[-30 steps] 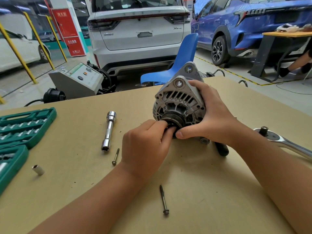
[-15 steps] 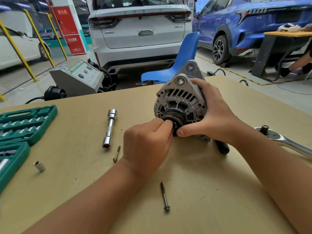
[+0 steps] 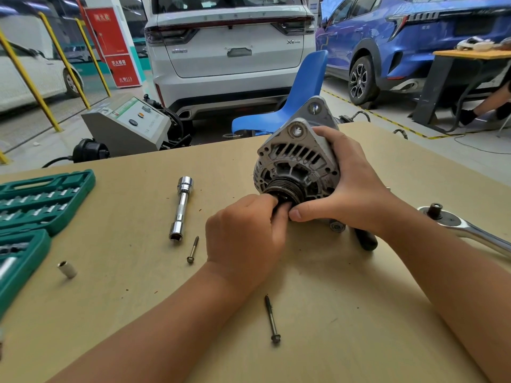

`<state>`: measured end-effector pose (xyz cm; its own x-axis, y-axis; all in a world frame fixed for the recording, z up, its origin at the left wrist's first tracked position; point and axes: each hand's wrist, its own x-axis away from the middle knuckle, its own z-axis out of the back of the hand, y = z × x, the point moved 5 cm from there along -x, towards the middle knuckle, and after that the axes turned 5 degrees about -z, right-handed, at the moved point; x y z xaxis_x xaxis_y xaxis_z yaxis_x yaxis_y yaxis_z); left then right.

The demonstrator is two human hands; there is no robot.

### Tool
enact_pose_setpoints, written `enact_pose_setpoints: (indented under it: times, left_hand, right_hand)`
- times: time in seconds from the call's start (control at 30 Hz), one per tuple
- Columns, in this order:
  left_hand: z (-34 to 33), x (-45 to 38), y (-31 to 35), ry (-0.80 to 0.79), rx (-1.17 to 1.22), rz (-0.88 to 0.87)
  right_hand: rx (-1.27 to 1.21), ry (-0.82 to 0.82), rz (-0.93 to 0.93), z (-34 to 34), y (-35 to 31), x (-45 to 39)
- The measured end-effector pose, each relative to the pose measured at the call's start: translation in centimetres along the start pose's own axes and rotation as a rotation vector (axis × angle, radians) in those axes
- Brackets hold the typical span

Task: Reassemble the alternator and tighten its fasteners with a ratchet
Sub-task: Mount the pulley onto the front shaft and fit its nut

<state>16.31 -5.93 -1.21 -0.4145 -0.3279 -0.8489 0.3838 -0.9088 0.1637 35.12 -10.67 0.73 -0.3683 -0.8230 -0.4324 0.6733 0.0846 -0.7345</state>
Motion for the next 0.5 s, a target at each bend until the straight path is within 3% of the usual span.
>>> enact_pose_setpoints:
  times: [0.13, 0.37, 0.5]
  left_hand:
    - [-0.22, -0.01, -0.38, 0.007, 0.076, 0.069]
    - [-0.19, -0.20, 0.43, -0.005, 0.015, -0.179]
    - [0.02, -0.04, -0.46, 0.019, 0.093, -0.134]
  right_hand:
    - [0.007, 0.001, 0.000, -0.11, -0.04, 0.00]
    - [0.003, 0.000, -0.001, -0.12, -0.02, 0.02]
    - [-0.007, -0.012, 0.003, -0.04, 0.08, 0.00]
